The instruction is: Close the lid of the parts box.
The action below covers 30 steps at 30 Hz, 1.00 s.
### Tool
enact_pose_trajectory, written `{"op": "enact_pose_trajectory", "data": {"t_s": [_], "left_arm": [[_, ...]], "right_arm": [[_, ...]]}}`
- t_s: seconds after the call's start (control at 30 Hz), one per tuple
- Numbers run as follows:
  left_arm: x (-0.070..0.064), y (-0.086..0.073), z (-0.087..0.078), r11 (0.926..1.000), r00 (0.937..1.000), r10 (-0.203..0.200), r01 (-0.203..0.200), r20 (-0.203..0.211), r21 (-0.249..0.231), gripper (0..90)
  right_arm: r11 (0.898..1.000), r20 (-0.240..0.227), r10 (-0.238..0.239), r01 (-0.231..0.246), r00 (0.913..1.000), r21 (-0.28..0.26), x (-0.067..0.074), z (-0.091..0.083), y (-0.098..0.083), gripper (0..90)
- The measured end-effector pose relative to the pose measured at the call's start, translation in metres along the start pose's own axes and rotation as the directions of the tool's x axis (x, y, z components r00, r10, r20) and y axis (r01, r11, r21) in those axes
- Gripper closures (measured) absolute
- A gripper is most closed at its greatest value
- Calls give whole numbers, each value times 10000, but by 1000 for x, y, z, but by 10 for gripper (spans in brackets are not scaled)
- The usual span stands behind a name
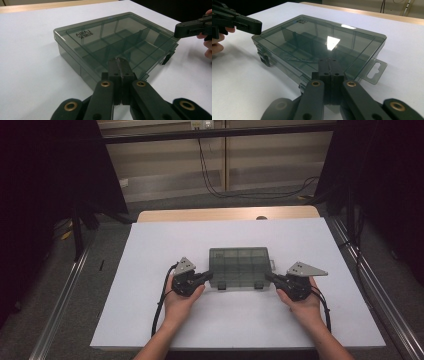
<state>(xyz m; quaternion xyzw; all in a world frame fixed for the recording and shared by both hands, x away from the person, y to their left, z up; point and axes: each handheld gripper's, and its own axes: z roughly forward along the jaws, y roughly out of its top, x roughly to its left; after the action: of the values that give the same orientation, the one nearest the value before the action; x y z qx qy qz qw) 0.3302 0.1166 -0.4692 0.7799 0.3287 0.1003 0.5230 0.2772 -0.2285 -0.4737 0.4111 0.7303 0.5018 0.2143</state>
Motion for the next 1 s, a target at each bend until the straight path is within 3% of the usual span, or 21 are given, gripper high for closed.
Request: {"op": "enact_pose_trajectory", "data": {"t_s": [0.27, 0.37, 0.5, 0.63, 0.8, 1.0], "left_arm": [[1, -1, -1, 9999, 9999, -120, 120, 27, -6, 900], [1, 0, -1, 10000, 10000, -64, 64, -52, 32, 900], [2, 0, -1, 10000, 10000, -50, 50, -55, 0, 900], [2, 0, -1, 10000, 9999, -94, 94, -54, -12, 900], [2, 0, -1, 9999, 9999, -120, 120, -14, 8, 900], [3, 1, -1, 9999, 9999, -86, 86, -52, 60, 900]], "right_arm": [[10000, 90, -12, 12, 10000, 46, -2, -1, -1, 900], [9997, -37, 187, -188, 9998, -175, -3, -5, 0, 900], [9974, -104, 291, -297, 9995, -661, -9, -16, 3, 702], [9954, -13, 306, -306, 9995, -905, -15, -28, 3, 436], [9952, 644, 295, -233, 9975, -953, -21, -43, 1, 20], [9938, 1095, 404, -286, 9932, -1075, -30, -63, -5, 0]]}}
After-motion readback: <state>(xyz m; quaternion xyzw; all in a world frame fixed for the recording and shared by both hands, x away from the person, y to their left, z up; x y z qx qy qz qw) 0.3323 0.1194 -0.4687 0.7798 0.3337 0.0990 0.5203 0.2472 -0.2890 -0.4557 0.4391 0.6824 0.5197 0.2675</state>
